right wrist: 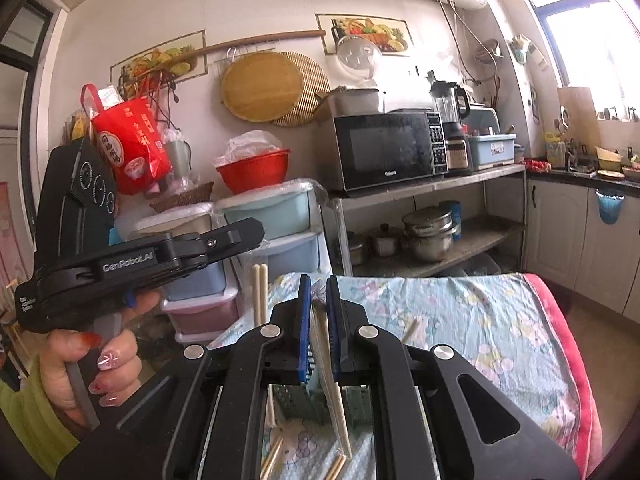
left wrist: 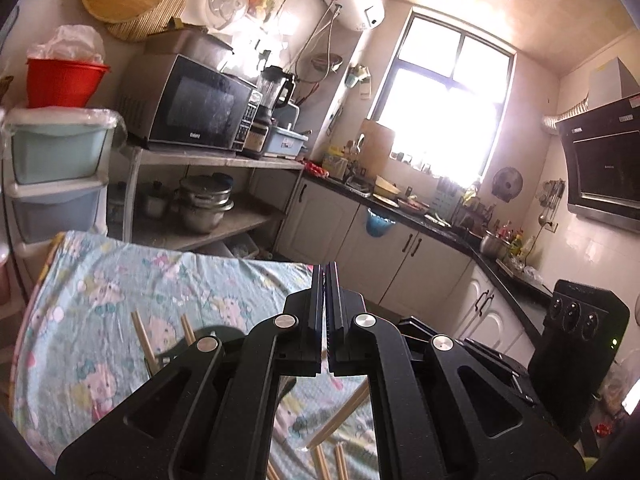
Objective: Organize utensils
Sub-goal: 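Lower the left tool's chopsticks into the basket while the right tool lowers its pair in, then open both tools and withdraw them from the basket, then move the left tool toward a wrapped chopstick pair while the right tool approaches another pair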
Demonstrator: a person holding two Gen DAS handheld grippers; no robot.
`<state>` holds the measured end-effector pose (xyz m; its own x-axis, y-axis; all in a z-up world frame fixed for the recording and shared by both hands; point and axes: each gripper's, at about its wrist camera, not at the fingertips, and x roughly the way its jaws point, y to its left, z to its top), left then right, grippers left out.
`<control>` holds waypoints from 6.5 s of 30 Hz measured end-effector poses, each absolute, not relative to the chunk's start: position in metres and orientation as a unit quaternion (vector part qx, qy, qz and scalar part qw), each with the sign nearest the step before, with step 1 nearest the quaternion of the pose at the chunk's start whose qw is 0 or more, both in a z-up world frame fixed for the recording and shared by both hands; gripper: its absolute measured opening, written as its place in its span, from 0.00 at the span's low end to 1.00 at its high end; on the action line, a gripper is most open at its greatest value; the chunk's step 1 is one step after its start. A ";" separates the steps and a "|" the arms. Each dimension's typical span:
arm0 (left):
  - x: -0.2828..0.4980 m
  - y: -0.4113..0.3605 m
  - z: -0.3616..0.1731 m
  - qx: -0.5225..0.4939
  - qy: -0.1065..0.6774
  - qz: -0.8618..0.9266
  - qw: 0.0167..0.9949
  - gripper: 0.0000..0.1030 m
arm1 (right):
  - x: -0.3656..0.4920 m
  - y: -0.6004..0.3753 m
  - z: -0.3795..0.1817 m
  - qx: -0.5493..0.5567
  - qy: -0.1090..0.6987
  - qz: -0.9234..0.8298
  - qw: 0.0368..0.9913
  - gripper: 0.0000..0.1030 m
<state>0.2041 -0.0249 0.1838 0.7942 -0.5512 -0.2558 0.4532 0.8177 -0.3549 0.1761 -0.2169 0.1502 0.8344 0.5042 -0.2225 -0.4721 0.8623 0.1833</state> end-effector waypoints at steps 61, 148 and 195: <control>0.283 0.041 0.107 -0.229 0.168 -0.212 0.935 0.00 | 0.296 -0.161 0.141 0.062 0.108 0.247 0.961 0.08; 0.197 0.040 0.036 -0.177 0.300 -0.140 0.927 0.90 | 0.223 -0.213 0.055 0.045 0.232 0.197 0.952 0.68; 0.182 0.010 -0.045 -0.174 0.426 -0.181 0.869 0.60 | 0.183 -0.240 -0.036 0.025 0.360 0.196 0.912 0.58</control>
<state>0.1818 0.0096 -0.0452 0.5714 -0.4633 -0.6774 0.1674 0.8738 -0.4565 0.1833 -0.2396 -0.0362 0.6633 0.3754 -0.6473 -0.3394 0.9219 0.1868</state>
